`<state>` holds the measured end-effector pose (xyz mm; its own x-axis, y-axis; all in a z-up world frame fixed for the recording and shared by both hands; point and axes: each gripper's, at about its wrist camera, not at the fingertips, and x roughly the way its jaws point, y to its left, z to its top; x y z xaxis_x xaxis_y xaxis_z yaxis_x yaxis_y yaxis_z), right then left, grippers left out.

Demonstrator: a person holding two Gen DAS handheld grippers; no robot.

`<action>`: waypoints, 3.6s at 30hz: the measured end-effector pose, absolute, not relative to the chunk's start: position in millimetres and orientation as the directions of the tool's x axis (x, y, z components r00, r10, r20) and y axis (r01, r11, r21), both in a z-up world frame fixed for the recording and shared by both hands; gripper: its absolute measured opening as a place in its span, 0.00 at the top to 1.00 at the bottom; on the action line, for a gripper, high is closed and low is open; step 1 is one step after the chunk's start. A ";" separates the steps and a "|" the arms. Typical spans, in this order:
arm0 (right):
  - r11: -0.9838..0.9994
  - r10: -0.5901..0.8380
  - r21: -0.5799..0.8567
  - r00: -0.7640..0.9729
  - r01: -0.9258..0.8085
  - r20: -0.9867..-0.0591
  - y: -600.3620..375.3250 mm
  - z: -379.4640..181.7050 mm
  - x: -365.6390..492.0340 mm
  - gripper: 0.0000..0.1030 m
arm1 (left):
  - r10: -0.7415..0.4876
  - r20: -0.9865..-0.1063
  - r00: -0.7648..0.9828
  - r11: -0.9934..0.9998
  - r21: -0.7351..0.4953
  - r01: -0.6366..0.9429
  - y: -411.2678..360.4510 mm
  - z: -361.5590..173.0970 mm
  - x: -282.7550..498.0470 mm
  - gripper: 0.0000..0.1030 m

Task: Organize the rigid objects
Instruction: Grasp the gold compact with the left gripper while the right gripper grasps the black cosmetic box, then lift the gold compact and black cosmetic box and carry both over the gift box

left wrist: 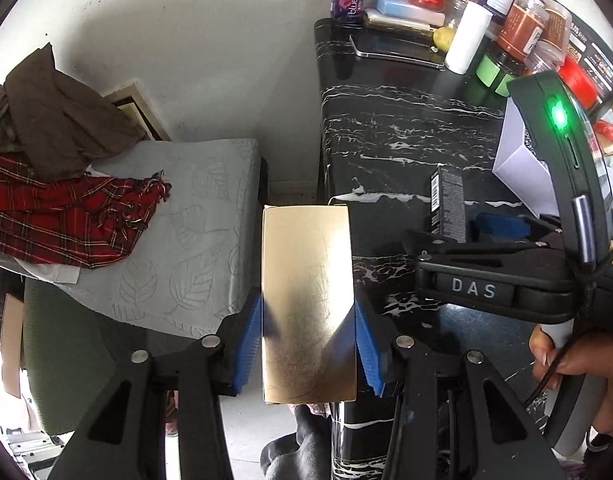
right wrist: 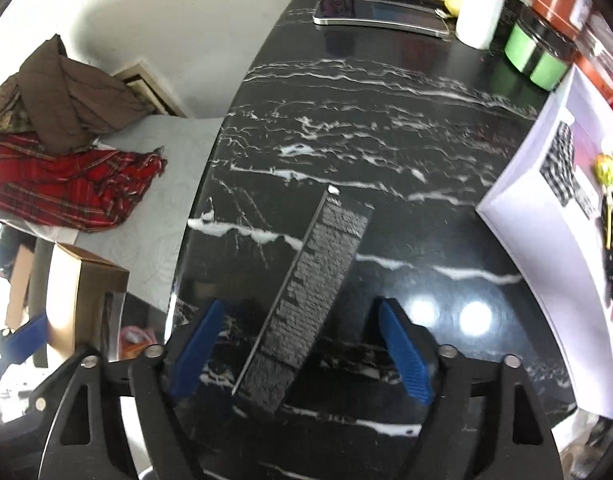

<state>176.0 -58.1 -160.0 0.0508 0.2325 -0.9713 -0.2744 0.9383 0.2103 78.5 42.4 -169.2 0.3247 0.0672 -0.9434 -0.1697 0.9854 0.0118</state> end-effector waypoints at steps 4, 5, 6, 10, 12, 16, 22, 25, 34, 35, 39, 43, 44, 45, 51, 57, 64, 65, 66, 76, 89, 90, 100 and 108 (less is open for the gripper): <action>0.950 0.158 0.129 0.083 -0.284 -0.984 -48.2 -161.0 177.1 0.18 | 0.071 -0.944 0.324 0.984 0.012 -0.179 47.3 -170.7 78.9 0.58; 0.954 0.138 0.108 0.090 -0.280 -0.986 -46.4 -161.9 177.3 0.24 | 0.072 -0.943 0.325 0.983 0.012 -0.181 48.3 -170.6 79.1 0.58; 0.957 0.109 0.076 0.104 -0.280 -0.989 -45.0 -160.7 176.7 0.29 | 0.071 -0.943 0.326 0.983 0.011 -0.184 49.5 -170.2 79.0 0.58; 0.952 0.095 0.050 0.137 -0.302 -0.986 -44.8 -153.5 173.5 0.76 | 0.062 -0.943 0.327 0.982 0.000 -0.187 50.9 -168.6 79.7 0.58; 0.947 0.107 0.063 0.124 -0.314 -0.986 -43.6 -155.9 171.5 0.76 | 0.061 -0.942 0.330 0.983 0.000 -0.181 49.6 -167.0 79.5 0.58; 0.943 0.133 0.091 0.113 -0.320 -0.985 -49.9 -159.3 164.5 0.76 | 0.052 -0.939 0.339 0.985 -0.007 -0.172 45.9 -161.3 78.3 0.58; 0.941 0.168 0.121 0.127 -0.314 -0.978 -61.1 -137.4 157.8 0.76 | 0.043 -0.929 0.368 0.988 -0.015 -0.154 36.9 -147.2 76.0 0.58; 0.939 0.182 0.130 0.140 -0.320 -0.973 -69.2 -123.1 154.3 0.76 | 0.038 -0.925 0.377 0.991 -0.014 -0.132 28.8 -137.2 73.8 0.58; 0.938 0.223 0.163 0.174 -0.305 -0.959 -100.1 -72.2 134.3 0.76 | 0.006 -0.907 0.421 0.999 -0.017 -0.051 1.4 -107.9 61.2 0.58; 0.939 0.225 0.165 0.179 -0.301 -0.958 -104.6 -67.2 130.6 0.76 | 0.001 -0.905 0.425 0.999 -0.018 -0.040 -2.0 -105.4 60.6 0.58; 0.943 0.228 0.165 0.198 -0.289 -0.953 -118.6 -51.4 115.4 0.76 | -0.028 -0.900 0.435 1.000 -0.027 0.010 -19.3 -97.0 54.4 0.58; 0.950 0.227 0.167 0.216 -0.263 -0.950 -133.1 -37.7 101.4 0.76 | -0.057 -0.897 0.438 0.998 -0.036 0.058 -34.9 -90.8 49.6 0.58; 0.952 0.225 0.167 0.220 -0.255 -0.949 -137.0 -34.5 97.9 0.76 | -0.065 -0.897 0.438 0.997 -0.036 0.073 -39.2 -89.6 48.2 0.58; 0.954 0.225 0.168 0.222 -0.249 -0.949 -140.0 -32.9 95.9 0.76 | -0.069 -0.896 0.439 0.996 -0.035 0.084 -42.9 -88.5 46.8 0.58; 0.965 0.216 0.169 0.236 -0.201 -0.948 -162.2 -21.4 75.6 0.76 | -0.102 -0.894 0.437 0.987 -0.036 0.156 -66.0 -83.1 37.4 0.58; 0.973 0.204 0.168 0.243 -0.161 -0.948 -179.5 -15.6 57.0 0.76 | -0.129 -0.895 0.426 0.979 -0.046 0.200 -82.8 -78.4 29.9 0.58; 0.978 0.194 0.167 0.256 -0.126 -0.947 -193.9 -6.0 41.6 0.76 | -0.156 -0.883 0.443 0.963 -0.037 0.266 -101.9 -65.7 22.2 0.58; 0.979 0.190 0.164 0.260 -0.120 -0.947 -195.4 -3.8 39.4 0.76 | -0.162 -0.882 0.443 0.961 -0.039 0.275 -104.0 -64.2 21.3 0.58; 0.980 0.186 0.161 0.264 -0.114 -0.946 -196.8 -2.2 36.9 0.76 | -0.172 -0.882 0.439 0.957 -0.044 0.288 -106.7 -62.2 19.7 0.58; 0.991 0.130 0.135 0.281 0.000 -0.951 -213.0 15.4 13.0 0.76 | -0.252 -0.878 0.408 0.920 -0.088 0.381 -123.9 -48.6 17.0 0.58; 0.991 0.110 0.130 0.319 0.039 -0.941 -225.9 35.7 16.5 0.76 | -0.256 -0.855 0.451 0.909 -0.055 0.412 -139.3 -22.2 29.6 0.58; 0.991 0.113 0.131 0.321 0.034 -0.940 -227.3 36.5 18.4 0.76 | -0.256 -0.853 0.455 0.909 -0.052 0.413 -141.0 -20.2 31.6 0.58; 0.990 0.141 0.141 0.335 -0.022 -0.932 -248.2 41.0 47.9 0.76 | -0.245 -0.832 0.497 0.921 -0.040 0.387 -161.7 -6.2 59.4 0.58; 0.989 0.146 0.140 0.352 -0.042 -0.924 -272.4 44.5 77.9 0.76 | -0.245 -0.827 0.506 0.923 -0.040 0.383 -181.0 -1.1 89.4 0.58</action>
<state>77.9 -272.4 44.5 0.3525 0.1456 -0.9244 -0.0423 0.9893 0.1397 89.4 -181.0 -1.1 0.5063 -0.2452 -0.8268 0.3826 0.9231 -0.0395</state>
